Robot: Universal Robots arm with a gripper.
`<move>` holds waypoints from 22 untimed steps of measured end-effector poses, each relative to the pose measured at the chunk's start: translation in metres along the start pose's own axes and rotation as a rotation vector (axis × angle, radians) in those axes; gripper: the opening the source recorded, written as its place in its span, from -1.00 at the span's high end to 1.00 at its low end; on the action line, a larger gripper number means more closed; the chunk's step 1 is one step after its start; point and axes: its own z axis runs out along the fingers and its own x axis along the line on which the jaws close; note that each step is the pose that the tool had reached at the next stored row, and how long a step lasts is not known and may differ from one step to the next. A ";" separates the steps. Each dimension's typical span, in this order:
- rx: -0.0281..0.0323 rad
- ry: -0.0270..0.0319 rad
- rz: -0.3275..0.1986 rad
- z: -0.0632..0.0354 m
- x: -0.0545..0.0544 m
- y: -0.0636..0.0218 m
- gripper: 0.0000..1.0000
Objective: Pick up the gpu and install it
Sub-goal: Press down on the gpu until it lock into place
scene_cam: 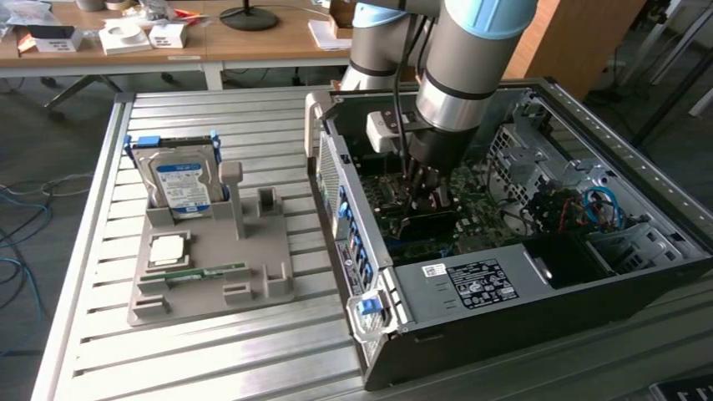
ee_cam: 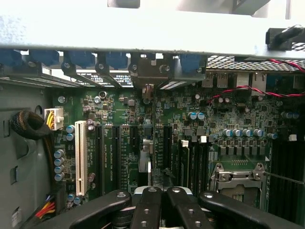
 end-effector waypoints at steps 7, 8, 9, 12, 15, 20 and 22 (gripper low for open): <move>0.0002 -0.0002 0.000 -0.0125 -0.001 -0.0003 0.79; 0.0002 -0.0003 0.000 -0.0141 -0.001 -0.0003 0.79; 0.0002 -0.0002 0.000 -0.0156 -0.001 -0.0003 0.79; 0.0002 -0.0003 0.000 -0.0193 -0.001 -0.0004 0.79; 0.0003 -0.0005 0.000 -0.0206 -0.001 -0.0005 0.79; 0.0002 -0.0003 0.000 -0.0208 -0.001 -0.0004 0.79; 0.0000 0.0001 0.000 -0.0223 -0.001 -0.0005 0.79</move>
